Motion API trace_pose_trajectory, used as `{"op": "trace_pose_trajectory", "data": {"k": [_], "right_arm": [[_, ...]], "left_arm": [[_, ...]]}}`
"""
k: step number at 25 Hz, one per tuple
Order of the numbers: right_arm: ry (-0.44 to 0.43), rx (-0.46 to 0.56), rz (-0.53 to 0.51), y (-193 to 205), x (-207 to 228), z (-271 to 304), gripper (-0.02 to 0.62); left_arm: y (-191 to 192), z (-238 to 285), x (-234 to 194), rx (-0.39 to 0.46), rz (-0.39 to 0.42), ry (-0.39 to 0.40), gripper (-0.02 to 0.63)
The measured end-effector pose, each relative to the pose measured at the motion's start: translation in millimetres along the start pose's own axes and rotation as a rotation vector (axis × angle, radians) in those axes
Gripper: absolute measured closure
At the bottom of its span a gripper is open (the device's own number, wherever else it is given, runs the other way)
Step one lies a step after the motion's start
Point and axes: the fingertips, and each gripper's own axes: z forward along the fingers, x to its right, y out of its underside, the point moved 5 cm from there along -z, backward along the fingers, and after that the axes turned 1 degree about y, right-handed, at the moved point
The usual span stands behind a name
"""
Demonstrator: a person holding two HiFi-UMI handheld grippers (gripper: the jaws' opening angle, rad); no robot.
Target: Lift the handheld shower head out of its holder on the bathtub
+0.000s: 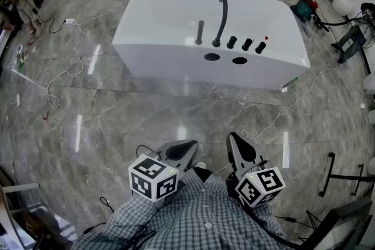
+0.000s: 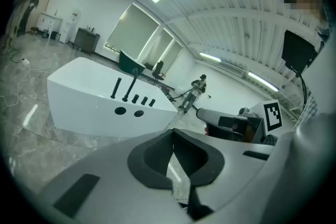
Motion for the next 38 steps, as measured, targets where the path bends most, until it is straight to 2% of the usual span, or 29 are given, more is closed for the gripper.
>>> {"op": "trace_pose_trajectory", "data": {"k": [13,26,32,38], "right_arm": [[-0.016,0.001,0.016,1,0,-2,0.577],[0.007,-0.002,0.030,-2,43,-27,0.577],[-0.022,-0.018,0.025,1,57,-34,0.577],[-0.041,-0.007,0.005,0,61,-49,0.577]], "left_arm": [[0,-3,-1,0.011,-0.008,-0.024,0.597],[-21,-30,-16,0.201,-0.043,-0.202,0.597],[-16,-34,-4,0.264,-0.051,-0.246,0.597],[-8,-32,5,0.288,-0.060,-0.270,0.597]]}}
